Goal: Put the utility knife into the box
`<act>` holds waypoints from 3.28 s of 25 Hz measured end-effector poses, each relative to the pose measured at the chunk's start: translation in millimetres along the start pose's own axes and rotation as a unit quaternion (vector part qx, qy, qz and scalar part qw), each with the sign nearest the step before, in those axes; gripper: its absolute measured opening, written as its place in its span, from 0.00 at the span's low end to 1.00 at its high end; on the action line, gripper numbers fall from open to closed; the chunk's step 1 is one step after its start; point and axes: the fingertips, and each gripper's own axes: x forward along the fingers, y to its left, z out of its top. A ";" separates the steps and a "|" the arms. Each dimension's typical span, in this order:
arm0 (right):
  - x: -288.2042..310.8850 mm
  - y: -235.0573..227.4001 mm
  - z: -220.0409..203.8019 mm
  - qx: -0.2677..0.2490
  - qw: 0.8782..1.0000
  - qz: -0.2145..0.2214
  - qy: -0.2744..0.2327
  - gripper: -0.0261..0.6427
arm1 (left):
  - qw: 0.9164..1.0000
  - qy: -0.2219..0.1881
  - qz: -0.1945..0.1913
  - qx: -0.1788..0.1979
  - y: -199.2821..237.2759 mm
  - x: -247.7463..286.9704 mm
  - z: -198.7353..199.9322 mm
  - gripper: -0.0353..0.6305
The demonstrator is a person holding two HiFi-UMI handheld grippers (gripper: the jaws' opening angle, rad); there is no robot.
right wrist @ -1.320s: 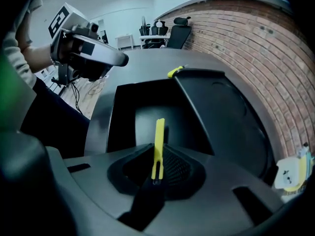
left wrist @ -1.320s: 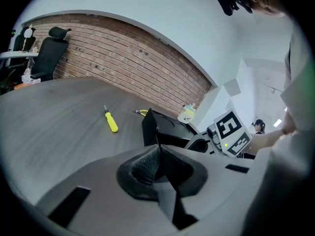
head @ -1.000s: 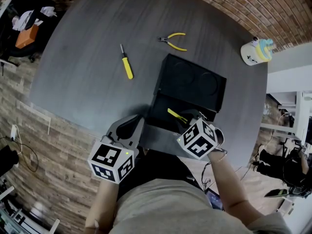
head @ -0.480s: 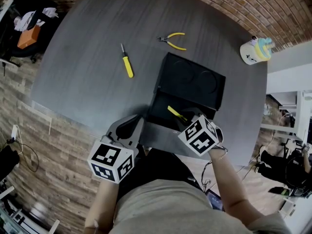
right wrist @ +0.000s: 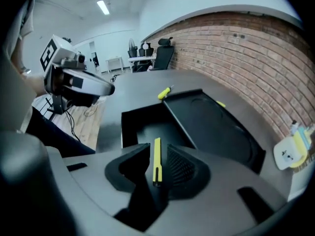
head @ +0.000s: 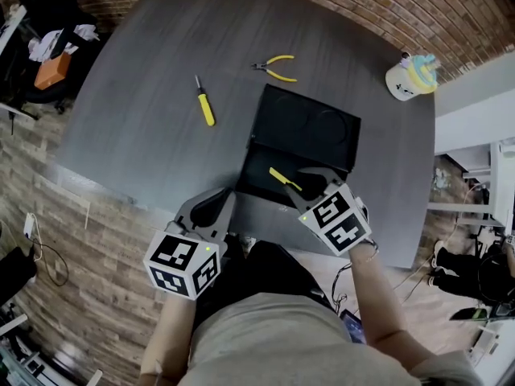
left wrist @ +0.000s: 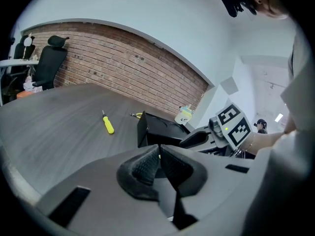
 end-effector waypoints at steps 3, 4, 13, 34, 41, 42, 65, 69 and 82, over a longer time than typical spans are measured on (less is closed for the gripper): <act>-19.6 4.2 17.1 0.013 0.999 -0.004 -0.052 0.24 | 1.000 -0.005 -0.002 0.013 -9.9 -4.2 1.2 0.09; -26.9 5.5 22.9 0.016 0.997 -0.008 -0.071 0.24 | 1.000 -0.006 -0.004 0.018 -14.1 -5.1 1.5 0.09; -87.3 10.9 49.9 0.091 0.971 -0.017 -0.220 0.20 | 0.998 -0.023 -0.015 0.061 -47.1 -11.3 11.8 0.09; -178.9 9.7 23.5 0.289 0.838 -0.023 -0.462 0.05 | 0.990 -0.051 -0.047 0.120 -92.4 -10.9 30.7 0.09; -166.5 15.3 14.7 0.316 0.839 -0.019 -0.443 0.05 | 0.990 -0.033 -0.057 0.128 -101.0 -4.6 22.0 0.09; -164.0 16.7 13.0 0.319 0.840 -0.018 -0.439 0.05 | 0.990 -0.031 -0.057 0.128 -102.1 -3.5 20.7 0.09; -153.1 31.8 -3.0 0.324 0.850 0.021 -0.414 0.05 | 0.991 -0.019 -0.050 0.123 -117.0 -0.7 1.8 0.09; -152.8 37.3 1.7 0.318 0.853 0.027 -0.414 0.05 | 0.991 -0.026 -0.049 0.125 -116.0 -5.8 5.5 0.09; -143.8 43.6 4.8 0.321 0.855 0.031 -0.406 0.05 | 0.991 -0.027 -0.050 0.120 -111.2 -8.9 5.9 0.09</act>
